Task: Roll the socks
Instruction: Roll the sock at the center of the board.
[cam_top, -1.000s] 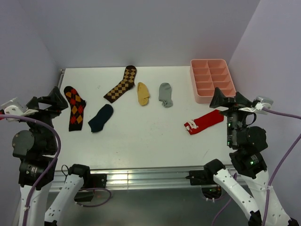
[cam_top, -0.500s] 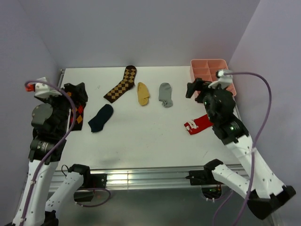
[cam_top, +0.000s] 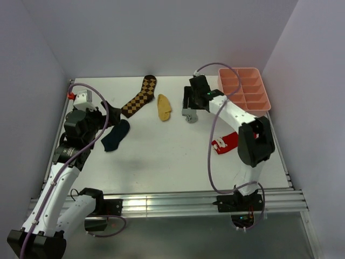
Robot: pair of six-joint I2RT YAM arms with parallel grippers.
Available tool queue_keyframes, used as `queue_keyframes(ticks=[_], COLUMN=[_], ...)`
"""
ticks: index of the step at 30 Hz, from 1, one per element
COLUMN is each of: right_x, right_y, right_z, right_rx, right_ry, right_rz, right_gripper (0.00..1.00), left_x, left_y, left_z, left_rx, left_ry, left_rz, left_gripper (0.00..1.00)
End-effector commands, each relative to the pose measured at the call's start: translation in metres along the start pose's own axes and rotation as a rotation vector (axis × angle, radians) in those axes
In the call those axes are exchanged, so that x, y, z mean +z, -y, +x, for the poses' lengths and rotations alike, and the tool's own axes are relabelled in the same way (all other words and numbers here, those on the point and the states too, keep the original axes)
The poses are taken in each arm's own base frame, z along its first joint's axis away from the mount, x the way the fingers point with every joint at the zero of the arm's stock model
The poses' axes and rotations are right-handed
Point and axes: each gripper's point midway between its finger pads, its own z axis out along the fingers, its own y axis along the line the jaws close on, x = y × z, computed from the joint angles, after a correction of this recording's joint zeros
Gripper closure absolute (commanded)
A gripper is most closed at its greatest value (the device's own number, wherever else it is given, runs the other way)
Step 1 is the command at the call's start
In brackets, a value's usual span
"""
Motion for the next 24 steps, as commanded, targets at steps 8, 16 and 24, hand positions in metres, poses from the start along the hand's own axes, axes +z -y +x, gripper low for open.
queue_keyframes(ticks=[8, 16, 24], right_x=[0.071, 0.082, 0.062], right_y=[0.003, 0.013, 0.007], right_z=[0.011, 0.068, 0.120], right_rx=[0.077, 0.137, 0.192], right_ry=[-0.123, -0.232, -0.297], right_rz=[0.019, 0.040, 0.076], right_gripper=[0.42, 0.47, 0.45], left_x=[0.001, 0.001, -0.002], left_y=[0.002, 0.001, 0.002], left_z=[-0.011, -0.007, -0.009], left_rx=[0.035, 0.043, 0.037], left_ry=[0.056, 0.046, 0.057], left_rz=[0.012, 0.006, 0.010], left_gripper=[0.02, 0.03, 0.04])
